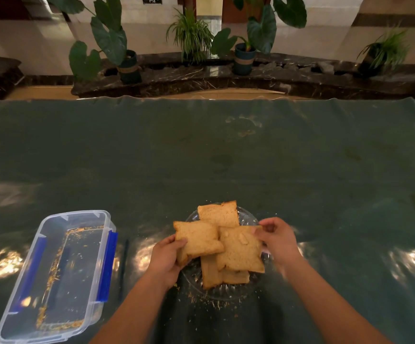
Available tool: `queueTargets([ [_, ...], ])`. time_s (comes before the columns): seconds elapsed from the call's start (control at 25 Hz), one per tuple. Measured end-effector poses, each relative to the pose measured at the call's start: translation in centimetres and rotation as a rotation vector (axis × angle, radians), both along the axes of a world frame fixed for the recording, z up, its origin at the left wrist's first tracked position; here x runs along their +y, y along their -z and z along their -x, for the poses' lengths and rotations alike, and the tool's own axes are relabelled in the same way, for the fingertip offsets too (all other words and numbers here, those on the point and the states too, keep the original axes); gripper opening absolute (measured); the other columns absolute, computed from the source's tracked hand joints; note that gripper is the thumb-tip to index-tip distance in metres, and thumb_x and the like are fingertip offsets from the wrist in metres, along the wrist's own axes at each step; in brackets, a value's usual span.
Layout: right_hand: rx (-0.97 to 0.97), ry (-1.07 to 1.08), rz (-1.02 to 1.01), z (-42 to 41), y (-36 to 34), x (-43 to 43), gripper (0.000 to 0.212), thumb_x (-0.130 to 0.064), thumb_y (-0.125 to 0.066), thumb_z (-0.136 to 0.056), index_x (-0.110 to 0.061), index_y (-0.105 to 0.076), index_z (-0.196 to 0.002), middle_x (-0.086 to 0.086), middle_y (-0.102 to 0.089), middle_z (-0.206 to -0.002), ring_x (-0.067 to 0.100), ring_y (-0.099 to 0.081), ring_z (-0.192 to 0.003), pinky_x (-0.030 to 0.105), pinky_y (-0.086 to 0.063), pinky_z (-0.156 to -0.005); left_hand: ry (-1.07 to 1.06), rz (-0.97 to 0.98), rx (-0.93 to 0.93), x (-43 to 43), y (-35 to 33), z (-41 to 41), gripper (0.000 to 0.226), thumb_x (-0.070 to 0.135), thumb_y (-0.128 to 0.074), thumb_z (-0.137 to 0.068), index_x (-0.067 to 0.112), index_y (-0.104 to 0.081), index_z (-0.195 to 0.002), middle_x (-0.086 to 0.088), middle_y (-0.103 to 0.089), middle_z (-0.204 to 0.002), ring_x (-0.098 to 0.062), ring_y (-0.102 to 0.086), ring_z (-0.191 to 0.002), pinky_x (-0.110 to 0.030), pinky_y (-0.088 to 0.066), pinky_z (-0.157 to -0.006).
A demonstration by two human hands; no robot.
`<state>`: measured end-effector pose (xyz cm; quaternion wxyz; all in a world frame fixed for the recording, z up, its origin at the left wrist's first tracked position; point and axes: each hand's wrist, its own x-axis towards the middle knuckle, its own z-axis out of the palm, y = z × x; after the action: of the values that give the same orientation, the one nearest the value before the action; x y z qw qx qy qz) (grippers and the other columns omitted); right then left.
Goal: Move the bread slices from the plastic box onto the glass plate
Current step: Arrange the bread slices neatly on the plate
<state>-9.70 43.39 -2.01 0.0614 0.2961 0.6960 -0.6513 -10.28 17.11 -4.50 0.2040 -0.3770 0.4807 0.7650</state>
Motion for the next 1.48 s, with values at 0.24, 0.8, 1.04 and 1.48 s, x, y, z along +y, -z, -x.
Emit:
queueTargets([
  [0.24, -0.037, -0.09, -0.056, 2.4, 1.7, 1.8, 0.025, -0.004, -0.077, -0.078, -0.009, -0.062, -0.098, 0.009, -0.062, -0.084, 0.026, -0.061, -0.08, 0.052, -0.056, -0.078, 0.005, 0.031, -0.007, 0.3, 0.0, 0.0, 0.027, -0.002, -0.06, -0.089, 0.005, -0.059, -0.116, -0.019, -0.066, -0.113, -0.035, -0.066, -0.102, -0.042, -0.058, -0.066],
  [0.8, 0.038, -0.213, -0.541, 3.5, 4.0, 0.8, 0.023, -0.025, -0.076, -0.08, -0.022, -0.06, -0.096, -0.01, -0.062, -0.074, 0.005, -0.059, -0.068, 0.021, -0.041, -0.056, 0.427, 0.831, 0.229, 1.8, 0.4, 0.2, 0.036, 0.014, -0.059, -0.092, 0.01, -0.058, -0.127, 0.005, -0.062, -0.096, -0.018, -0.062, -0.09, -0.04, -0.055, -0.082],
  [1.04, 0.126, -0.241, -0.546, 3.5, 3.3, 1.1, 0.025, -0.023, -0.077, -0.079, -0.026, -0.063, -0.1, -0.014, -0.064, -0.078, 0.001, -0.062, -0.075, 0.015, -0.043, -0.063, 0.339, 0.66, 0.178, 1.7, -0.1, 0.4, 0.037, 0.009, -0.059, -0.092, 0.011, -0.055, -0.128, 0.011, -0.06, -0.094, -0.01, -0.062, -0.086, -0.035, -0.057, -0.071],
  [1.48, 0.097, -0.443, -0.896, 3.1, 2.5, 0.7, 0.033, -0.026, -0.069, -0.085, -0.014, -0.063, -0.116, 0.006, -0.066, -0.107, 0.025, -0.066, -0.09, 0.034, -0.052, -0.077, 0.654, 1.224, 0.337, 2.8, -1.8, 0.0, 0.022, 0.018, -0.052, -0.087, 0.007, -0.059, -0.105, -0.01, -0.057, -0.102, -0.024, -0.057, -0.091, -0.034, -0.049, -0.077],
])
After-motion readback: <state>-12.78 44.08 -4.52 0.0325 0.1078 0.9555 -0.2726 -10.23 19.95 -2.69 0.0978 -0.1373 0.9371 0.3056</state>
